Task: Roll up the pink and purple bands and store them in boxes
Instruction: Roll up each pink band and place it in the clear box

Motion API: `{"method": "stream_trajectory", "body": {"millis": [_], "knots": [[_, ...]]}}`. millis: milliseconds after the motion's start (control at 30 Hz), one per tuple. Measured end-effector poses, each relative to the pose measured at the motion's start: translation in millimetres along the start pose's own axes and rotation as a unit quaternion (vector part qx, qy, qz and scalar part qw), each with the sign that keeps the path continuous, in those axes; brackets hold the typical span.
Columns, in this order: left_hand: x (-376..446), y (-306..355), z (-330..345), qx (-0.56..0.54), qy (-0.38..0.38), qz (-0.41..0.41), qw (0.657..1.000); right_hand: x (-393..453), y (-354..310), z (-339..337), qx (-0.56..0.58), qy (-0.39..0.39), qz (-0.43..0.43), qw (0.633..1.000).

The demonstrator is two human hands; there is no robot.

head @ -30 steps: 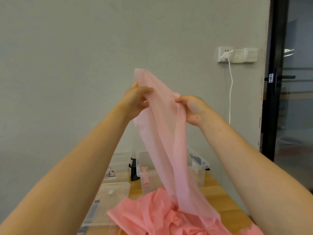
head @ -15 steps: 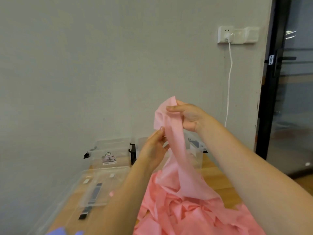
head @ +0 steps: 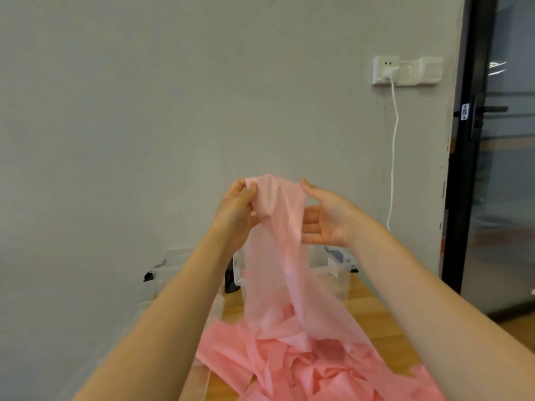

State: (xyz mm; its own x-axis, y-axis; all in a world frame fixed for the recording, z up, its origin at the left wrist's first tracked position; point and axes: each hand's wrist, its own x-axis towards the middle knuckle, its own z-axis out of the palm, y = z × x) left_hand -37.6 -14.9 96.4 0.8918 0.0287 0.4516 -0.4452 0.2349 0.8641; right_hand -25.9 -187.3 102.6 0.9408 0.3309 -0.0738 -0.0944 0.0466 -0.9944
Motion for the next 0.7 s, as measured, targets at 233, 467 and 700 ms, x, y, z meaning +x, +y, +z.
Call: {"method": "stream_trajectory", "body": {"millis": [233, 467, 700], "knots": [[28, 53, -3, 0.066, -0.021, 0.070, 0.995, 15, -26, 14, -0.122, 0.216, -0.224, 0.942], [36, 40, -11, -0.100, -0.064, 0.049, 0.992, 24, -61, 21, 0.144, 0.059, -0.199, 0.967], [-8, -34, -4, -0.237, -0.082, -0.071, 0.966, 21, -50, 33, 0.188, -0.015, -0.142, 0.972]]}}
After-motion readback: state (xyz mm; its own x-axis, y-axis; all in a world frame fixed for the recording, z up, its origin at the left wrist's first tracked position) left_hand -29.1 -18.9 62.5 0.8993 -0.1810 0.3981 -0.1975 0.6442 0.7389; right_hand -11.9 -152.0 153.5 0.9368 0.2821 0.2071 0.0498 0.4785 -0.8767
